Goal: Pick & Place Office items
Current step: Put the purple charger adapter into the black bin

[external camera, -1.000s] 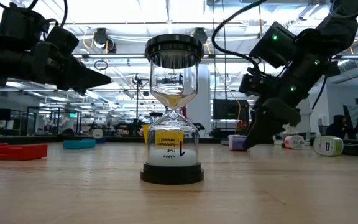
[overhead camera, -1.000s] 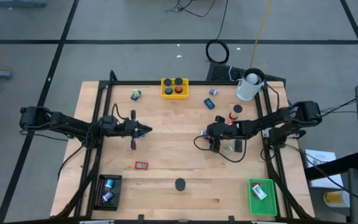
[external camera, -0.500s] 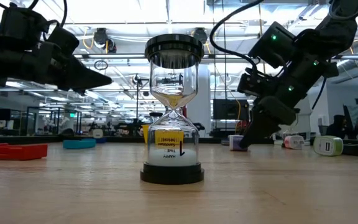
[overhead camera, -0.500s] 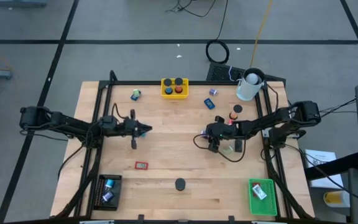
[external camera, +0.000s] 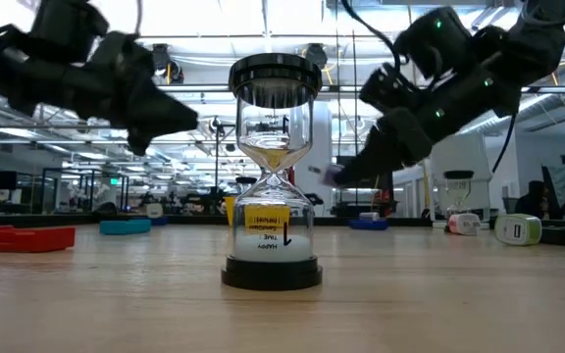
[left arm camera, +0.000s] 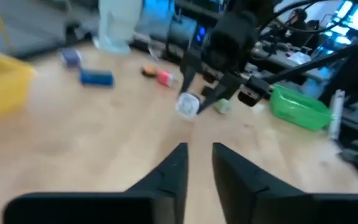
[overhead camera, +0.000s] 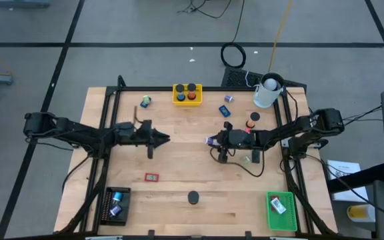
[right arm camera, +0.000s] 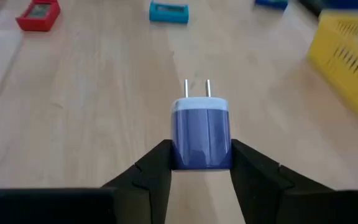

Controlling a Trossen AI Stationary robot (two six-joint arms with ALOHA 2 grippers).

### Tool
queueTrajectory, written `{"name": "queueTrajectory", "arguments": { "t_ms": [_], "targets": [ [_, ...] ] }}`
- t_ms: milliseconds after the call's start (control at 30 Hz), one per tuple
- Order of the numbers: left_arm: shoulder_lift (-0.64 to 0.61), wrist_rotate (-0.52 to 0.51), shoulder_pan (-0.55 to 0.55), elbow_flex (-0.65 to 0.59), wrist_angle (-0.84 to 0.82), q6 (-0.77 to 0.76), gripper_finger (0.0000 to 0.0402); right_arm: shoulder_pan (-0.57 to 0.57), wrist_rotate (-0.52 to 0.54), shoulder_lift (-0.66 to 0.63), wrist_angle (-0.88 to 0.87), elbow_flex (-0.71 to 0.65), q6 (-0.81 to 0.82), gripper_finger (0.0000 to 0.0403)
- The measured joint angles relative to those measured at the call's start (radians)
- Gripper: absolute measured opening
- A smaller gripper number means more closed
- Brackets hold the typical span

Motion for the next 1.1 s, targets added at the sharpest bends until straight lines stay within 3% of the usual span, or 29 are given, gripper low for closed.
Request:
{"name": "queueTrajectory", "arguments": {
  "t_ms": [100,233,500,667,1100],
  "targets": [
    [0.060,0.039,-0.005,0.093,-0.073,-0.145,0.0131,0.046,0.093,0.000,-0.053,0.050,-0.067,0.0131],
    [0.165,0.168,-0.022,0.202,-0.095,-0.306,0.0195,0.096,0.131,0.000,-0.076,0.100,-0.118,0.0138],
    [0.331,0.090,-0.110,0.345,-0.096,-0.372,0.0278,0.199,0.244,0.000,-0.030,0.104,-0.221,0.0136],
    [0.384,-0.016,-0.103,0.373,-0.098,-0.439,0.0288,0.249,0.270,0.000,0.044,0.104,-0.290,0.0138],
    [0.475,-0.054,-0.111,0.472,-0.055,-0.444,0.0280,0.258,0.316,0.000,0.049,0.105,-0.321,0.0138]
  ]
}}
